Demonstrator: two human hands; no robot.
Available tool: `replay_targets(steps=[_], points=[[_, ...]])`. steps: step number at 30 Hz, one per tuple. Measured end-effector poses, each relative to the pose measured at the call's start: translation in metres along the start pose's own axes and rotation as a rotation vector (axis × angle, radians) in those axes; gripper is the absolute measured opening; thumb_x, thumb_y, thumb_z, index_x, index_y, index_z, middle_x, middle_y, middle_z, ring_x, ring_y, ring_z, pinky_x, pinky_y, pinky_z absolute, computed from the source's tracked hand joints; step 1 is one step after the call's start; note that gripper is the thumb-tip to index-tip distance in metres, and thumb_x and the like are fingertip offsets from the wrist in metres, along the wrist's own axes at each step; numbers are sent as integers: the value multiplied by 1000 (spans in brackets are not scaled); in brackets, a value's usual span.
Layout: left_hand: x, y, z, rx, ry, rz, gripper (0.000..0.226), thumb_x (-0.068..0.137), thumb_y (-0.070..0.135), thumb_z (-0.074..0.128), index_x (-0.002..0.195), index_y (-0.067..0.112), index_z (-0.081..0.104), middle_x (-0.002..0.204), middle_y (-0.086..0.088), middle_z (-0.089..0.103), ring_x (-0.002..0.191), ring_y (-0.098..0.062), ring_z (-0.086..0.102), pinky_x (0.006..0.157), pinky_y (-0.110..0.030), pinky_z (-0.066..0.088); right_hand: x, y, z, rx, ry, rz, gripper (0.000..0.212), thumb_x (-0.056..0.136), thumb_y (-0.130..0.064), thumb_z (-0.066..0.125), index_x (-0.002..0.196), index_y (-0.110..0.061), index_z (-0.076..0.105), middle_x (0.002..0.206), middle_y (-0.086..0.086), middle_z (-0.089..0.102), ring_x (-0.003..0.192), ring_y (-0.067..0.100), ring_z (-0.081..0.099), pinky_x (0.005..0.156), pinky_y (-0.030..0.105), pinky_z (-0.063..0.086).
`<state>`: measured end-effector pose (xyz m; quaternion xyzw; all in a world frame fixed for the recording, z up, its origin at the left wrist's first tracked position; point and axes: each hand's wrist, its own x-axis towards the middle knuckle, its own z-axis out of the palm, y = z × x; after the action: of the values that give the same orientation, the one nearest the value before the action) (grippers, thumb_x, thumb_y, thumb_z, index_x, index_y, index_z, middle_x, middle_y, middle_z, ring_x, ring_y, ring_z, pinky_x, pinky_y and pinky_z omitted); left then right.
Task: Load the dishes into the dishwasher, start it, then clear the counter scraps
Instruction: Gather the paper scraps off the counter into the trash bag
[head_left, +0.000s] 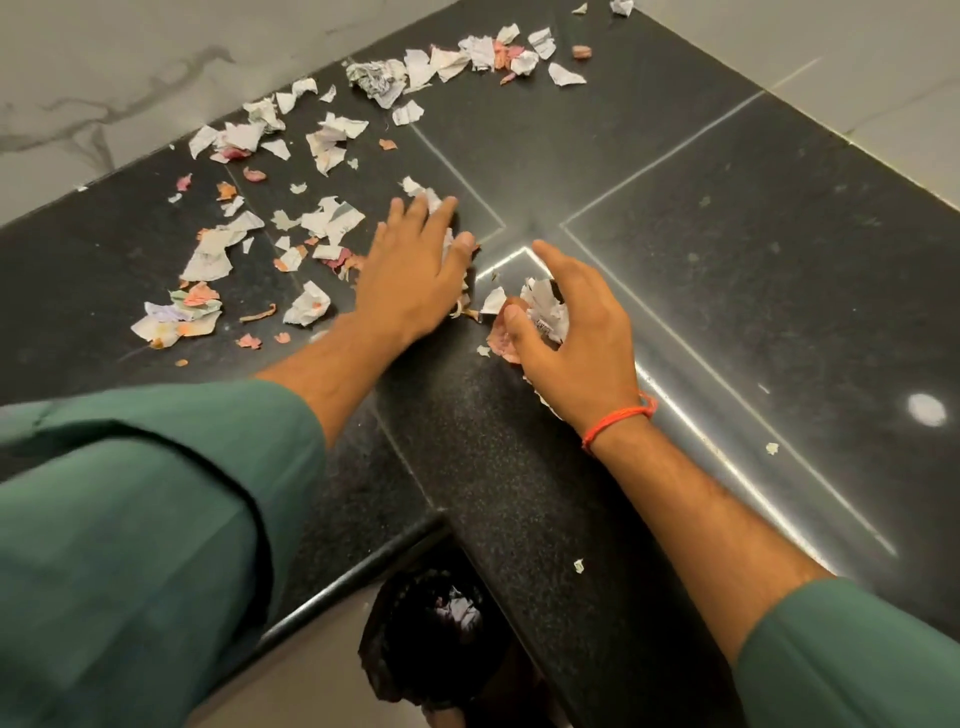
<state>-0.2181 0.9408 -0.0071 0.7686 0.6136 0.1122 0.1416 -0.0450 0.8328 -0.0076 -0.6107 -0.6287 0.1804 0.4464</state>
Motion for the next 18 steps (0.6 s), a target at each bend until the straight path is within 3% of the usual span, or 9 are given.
replay_targets(steps=[4,8,12,14,16,18], points=[[-26,33,10,-216,15,49,59,105,42,24,160,21,32,167,-4,29,158,-23,13,128,-46,10,0,1,1,51,16,27,41,99,-23,56,139,-15,56,128,0,62,118,12,56,104,24,43],[-51,75,29,-467,75,-58,55,105,43,25,153,26,44,157,4,47,154,-14,26,126,-45,21,1,1,2,75,65,23,32,104,-15,47,131,-11,63,126,2,66,118,13,59,104,21,42],[-72,116,37,-781,380,-250,43,105,35,35,125,21,70,117,7,74,113,-11,65,101,-39,49,-1,-5,-5,186,122,93,31,102,-9,44,121,-11,69,113,-5,70,107,8,63,95,18,45],[-80,131,36,-906,420,-339,38,106,30,39,115,21,74,102,12,74,98,-6,67,93,-34,52,-4,-7,-8,216,159,177,33,101,-12,44,119,-12,71,111,-9,70,104,3,63,93,14,44],[-85,141,35,-1073,427,-401,34,104,25,44,111,18,76,98,10,76,94,-5,69,90,-32,55,-7,-9,-9,270,192,292,33,100,-17,44,115,-15,73,99,-18,69,93,-6,61,86,10,43],[-86,149,33,-1269,437,-458,29,102,17,49,105,12,78,92,8,77,87,-3,71,82,-25,56,-8,-11,-9,424,222,432,30,100,-18,47,109,-15,75,85,-17,70,81,-5,62,81,19,49]])
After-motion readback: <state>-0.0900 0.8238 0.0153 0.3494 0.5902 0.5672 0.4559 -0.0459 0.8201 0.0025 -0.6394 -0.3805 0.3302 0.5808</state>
